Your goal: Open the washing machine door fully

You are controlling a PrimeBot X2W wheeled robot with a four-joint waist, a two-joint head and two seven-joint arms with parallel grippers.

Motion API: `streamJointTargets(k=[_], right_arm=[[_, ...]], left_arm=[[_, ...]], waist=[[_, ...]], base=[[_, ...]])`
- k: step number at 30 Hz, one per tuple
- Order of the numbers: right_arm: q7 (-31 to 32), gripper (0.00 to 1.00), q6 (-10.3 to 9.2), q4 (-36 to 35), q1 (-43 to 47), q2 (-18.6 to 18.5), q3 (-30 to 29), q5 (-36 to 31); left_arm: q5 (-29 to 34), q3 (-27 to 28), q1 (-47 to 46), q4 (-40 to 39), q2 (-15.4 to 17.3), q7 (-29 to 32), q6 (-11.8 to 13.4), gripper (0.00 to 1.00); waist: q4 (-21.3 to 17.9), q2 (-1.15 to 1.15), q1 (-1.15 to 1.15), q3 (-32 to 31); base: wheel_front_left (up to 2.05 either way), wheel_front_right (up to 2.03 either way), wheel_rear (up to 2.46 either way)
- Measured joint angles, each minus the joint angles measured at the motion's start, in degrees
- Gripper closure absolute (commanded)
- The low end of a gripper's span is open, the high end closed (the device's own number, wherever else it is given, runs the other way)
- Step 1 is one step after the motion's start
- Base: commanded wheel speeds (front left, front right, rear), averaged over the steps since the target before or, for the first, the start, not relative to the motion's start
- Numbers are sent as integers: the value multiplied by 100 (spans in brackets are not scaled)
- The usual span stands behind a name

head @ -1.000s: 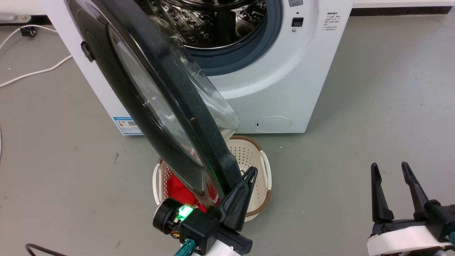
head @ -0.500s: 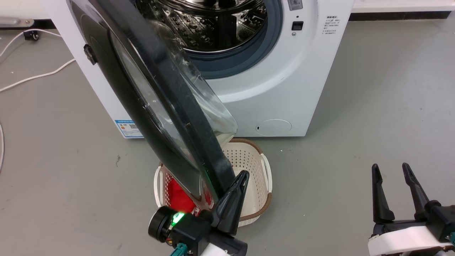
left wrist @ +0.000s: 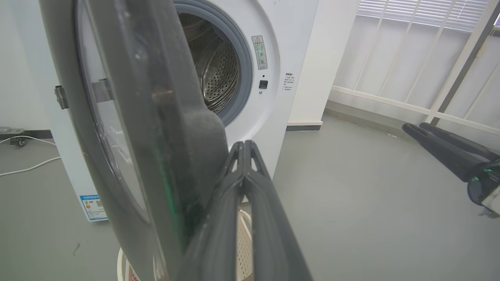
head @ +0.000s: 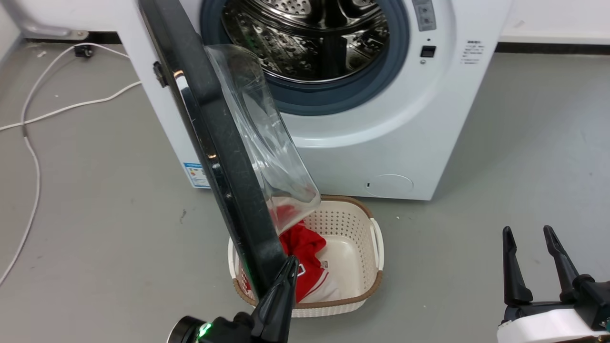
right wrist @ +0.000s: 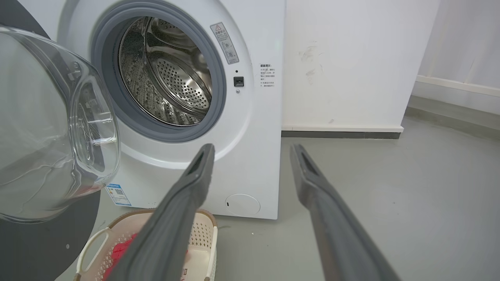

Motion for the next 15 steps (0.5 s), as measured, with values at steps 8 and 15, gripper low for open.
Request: streamJointTargets(k=[8,15], right_arm=[[46,0,0,-93,91,1,-2,-9],[67,0,0,-155,152,1,-58,21]], left_arm=[[13,113,280,-333,141,105,216,100],[14,263,378,-498,210,98,377,100]], waist=[[387,0,0,-117],[785,0,0,-151]], base=[[0,0,0],[0,0,0]])
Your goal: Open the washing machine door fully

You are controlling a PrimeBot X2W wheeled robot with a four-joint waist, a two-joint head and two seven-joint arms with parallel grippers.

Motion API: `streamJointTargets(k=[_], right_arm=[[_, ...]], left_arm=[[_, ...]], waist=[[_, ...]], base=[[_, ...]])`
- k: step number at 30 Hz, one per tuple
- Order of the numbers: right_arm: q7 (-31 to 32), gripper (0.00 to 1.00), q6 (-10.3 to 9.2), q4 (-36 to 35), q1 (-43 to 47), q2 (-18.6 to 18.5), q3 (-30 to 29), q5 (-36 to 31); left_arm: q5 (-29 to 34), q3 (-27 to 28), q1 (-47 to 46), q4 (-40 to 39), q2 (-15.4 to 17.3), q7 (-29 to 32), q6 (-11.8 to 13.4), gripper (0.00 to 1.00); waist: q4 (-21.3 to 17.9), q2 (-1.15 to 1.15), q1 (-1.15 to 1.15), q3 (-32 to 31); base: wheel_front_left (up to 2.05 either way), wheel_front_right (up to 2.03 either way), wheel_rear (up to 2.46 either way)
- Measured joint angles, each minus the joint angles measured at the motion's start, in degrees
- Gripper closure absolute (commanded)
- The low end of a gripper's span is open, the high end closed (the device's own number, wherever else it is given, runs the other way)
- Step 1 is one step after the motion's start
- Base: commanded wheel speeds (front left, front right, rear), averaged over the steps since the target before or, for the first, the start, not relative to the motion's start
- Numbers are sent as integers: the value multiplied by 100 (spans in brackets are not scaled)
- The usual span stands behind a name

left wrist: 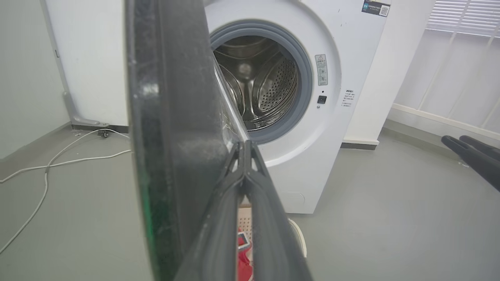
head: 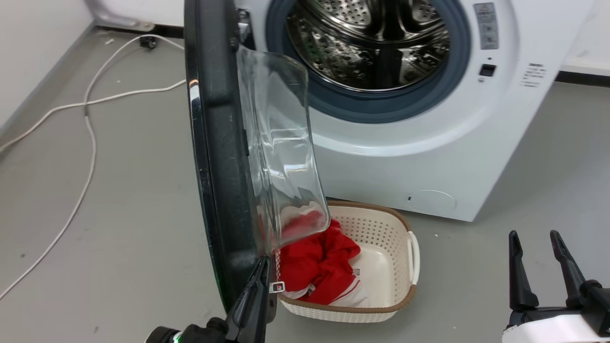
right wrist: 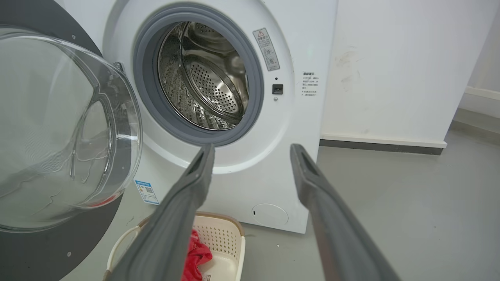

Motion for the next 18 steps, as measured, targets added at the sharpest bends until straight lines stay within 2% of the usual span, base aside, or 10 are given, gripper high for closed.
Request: streamJointTargets(k=[11,18], right_arm=[[59,0,0,-183,7,2,-53,-44],[126,0,0,-313,-23,2,-83,-96]], left_arm=[[-102,352,4,14,100,-132,144,100],[-253,770,-86,216,299,-276,145,100]], waist=[[657,0,0,127],[886,0,0,288]], base=[[0,0,0],[0,0,0]])
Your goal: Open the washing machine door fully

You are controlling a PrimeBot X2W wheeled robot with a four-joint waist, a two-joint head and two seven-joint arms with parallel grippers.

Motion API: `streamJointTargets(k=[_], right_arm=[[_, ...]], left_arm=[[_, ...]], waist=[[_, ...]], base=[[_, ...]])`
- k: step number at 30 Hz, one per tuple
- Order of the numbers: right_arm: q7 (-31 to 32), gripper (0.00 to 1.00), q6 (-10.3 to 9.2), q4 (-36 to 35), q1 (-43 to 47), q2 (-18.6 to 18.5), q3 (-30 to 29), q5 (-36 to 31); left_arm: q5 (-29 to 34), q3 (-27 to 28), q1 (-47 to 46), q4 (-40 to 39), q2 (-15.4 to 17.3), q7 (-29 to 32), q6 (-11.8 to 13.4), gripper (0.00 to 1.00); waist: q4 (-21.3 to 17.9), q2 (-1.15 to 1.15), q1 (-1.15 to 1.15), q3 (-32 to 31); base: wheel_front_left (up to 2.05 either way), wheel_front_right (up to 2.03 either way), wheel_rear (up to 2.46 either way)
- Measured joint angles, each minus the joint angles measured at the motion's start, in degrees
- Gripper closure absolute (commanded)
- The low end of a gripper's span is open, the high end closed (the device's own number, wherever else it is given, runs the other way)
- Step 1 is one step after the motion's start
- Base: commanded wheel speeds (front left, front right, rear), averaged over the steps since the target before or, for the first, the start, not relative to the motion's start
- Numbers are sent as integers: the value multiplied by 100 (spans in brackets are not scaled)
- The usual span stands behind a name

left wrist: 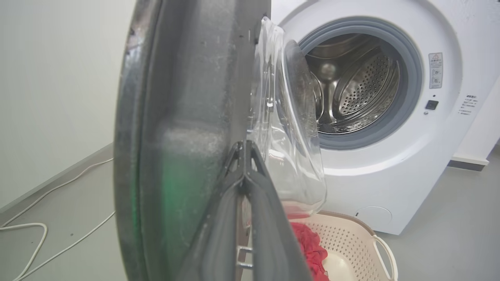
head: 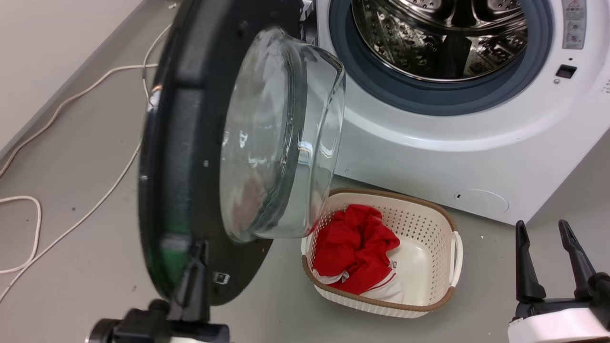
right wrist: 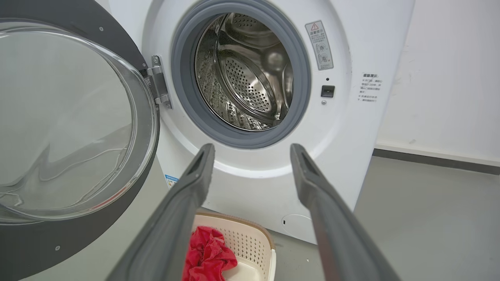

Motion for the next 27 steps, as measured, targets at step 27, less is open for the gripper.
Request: streamJointTargets(k=[27], right_arm=[[233,0,-1,-332,-421,0,-49,-266]], left_arm=[[-862,2619,-1060,1374,654,-325,-277,100]], waist=[[-322,0,1,1031]], base=[[0,0,0]])
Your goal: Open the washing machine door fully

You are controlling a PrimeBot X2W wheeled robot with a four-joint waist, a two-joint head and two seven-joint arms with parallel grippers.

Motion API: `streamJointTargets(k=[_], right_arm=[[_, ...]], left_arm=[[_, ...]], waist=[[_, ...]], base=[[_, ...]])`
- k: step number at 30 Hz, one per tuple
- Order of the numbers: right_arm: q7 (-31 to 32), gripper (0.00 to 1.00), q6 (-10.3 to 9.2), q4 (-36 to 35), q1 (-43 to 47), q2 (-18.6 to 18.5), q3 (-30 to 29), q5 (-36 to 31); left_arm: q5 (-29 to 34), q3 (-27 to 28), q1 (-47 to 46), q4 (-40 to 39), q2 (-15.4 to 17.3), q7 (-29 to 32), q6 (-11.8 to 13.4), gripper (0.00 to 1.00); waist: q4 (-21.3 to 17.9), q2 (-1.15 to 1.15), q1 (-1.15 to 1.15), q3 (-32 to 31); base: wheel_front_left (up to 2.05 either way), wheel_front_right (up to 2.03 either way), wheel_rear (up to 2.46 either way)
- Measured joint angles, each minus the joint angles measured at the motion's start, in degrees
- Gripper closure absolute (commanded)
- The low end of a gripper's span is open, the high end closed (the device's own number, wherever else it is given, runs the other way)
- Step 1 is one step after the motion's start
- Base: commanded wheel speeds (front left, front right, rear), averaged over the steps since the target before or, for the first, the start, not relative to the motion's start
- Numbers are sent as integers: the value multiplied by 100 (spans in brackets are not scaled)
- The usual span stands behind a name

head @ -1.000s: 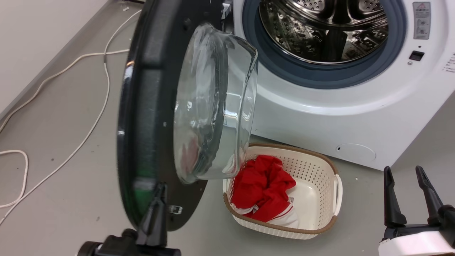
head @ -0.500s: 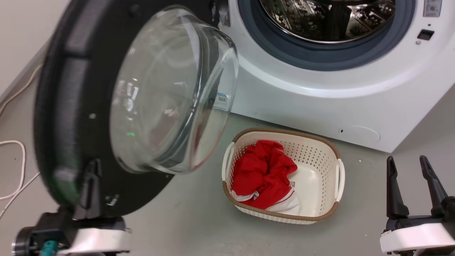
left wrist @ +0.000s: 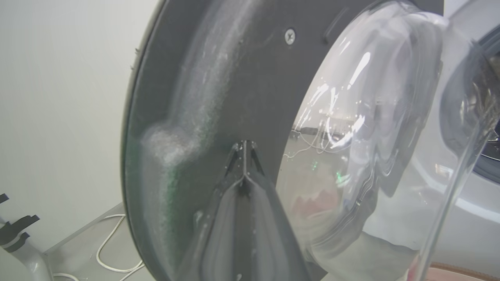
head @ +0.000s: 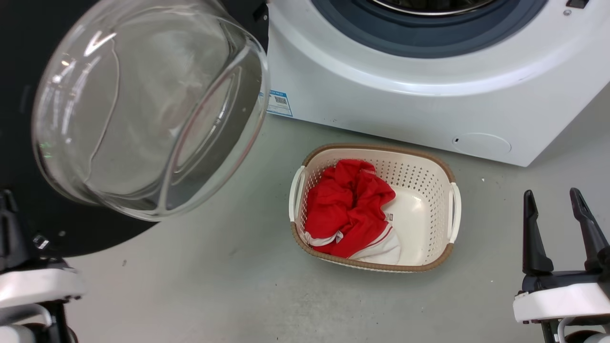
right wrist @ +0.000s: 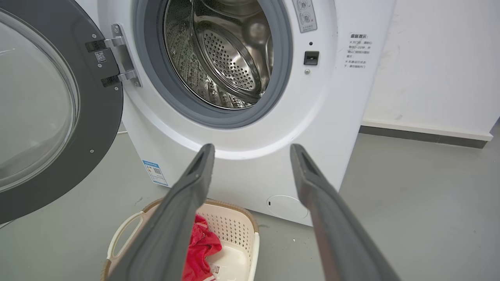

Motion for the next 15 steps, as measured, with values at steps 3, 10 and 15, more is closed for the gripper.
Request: streamJointTargets(k=[3,10,15], right_arm=[[1,0,1,-12,-53,0,-11,-11],[1,0,1,-5,-97,0,-1,-43],[0,0,1,20,-177,0,34,-51]], left_arm=[[-34,338,-155,210,14,0,-137,100],[35,856,-489,668,-22,0,-452,100],[129,1152,-675,917,-82,0,-621,100]], waist=[[-26,0,0,97],[-30,0,0,216],[-42,0,0,222]], base=[[0,0,0],[0,0,0],[0,0,0]])
